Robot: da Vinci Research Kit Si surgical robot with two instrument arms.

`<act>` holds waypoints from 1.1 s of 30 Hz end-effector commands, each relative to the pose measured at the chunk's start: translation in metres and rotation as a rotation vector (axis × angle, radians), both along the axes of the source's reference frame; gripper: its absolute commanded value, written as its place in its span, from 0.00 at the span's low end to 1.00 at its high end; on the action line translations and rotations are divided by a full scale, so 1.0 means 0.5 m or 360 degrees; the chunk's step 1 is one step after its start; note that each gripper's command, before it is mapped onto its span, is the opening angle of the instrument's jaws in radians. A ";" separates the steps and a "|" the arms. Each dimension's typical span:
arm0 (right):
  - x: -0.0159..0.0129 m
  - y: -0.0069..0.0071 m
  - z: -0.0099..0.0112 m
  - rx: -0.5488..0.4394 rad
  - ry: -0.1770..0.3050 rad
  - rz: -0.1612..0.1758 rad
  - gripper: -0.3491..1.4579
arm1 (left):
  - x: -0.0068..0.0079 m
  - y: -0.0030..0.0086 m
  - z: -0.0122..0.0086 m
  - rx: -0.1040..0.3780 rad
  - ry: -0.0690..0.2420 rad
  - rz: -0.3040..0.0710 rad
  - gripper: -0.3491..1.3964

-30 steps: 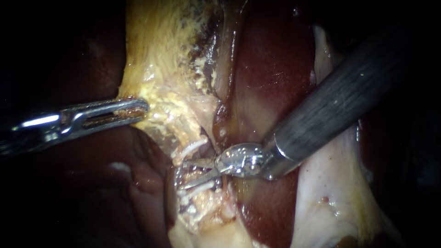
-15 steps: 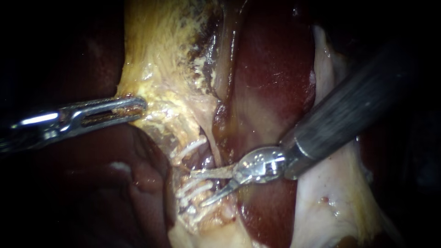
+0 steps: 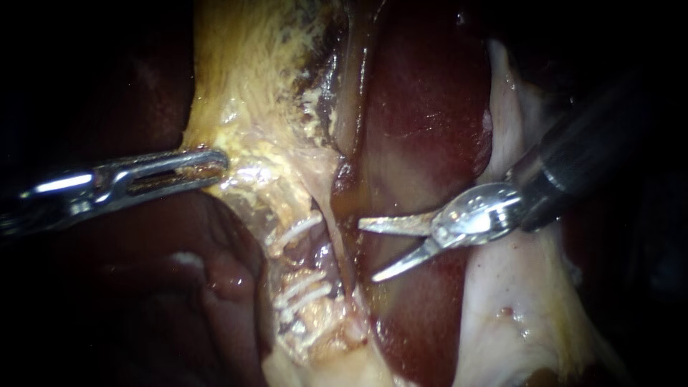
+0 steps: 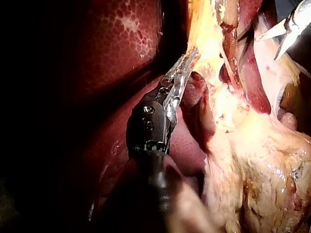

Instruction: Go back from the cut left tube

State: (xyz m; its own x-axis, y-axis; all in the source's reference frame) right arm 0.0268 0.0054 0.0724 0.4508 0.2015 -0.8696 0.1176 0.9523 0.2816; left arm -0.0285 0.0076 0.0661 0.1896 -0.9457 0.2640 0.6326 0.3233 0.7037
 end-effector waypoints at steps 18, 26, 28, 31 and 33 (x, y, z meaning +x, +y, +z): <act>-0.0003 0.0009 -0.0013 -0.0029 -0.0007 0.0019 0.98 | -0.0056 -0.0018 0.0113 0.0014 -0.0006 0.0010 0.00; 0.0000 0.0010 -0.0012 -0.0037 -0.0006 0.0016 0.98 | -0.0116 -0.0004 0.0126 0.0033 -0.0020 0.0015 0.00; 0.0000 0.0010 -0.0013 -0.0037 -0.0003 0.0019 0.99 | -0.0127 -0.0001 0.0127 0.0036 -0.0021 0.0014 0.00; 0.0000 0.0010 -0.0013 -0.0037 -0.0003 0.0019 0.99 | -0.0142 0.0001 0.0128 0.0038 -0.0022 0.0013 0.00; 0.0000 0.0010 -0.0013 -0.0037 -0.0003 0.0019 0.99 | -0.0147 0.0003 0.0128 0.0041 -0.0025 0.0015 0.00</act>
State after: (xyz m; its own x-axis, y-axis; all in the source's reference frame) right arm 0.0268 0.0059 0.0718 0.4501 0.1867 -0.8733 0.1055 0.9599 0.2596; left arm -0.0359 0.0077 0.0725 0.1941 -0.9504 0.2429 0.6185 0.3108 0.7217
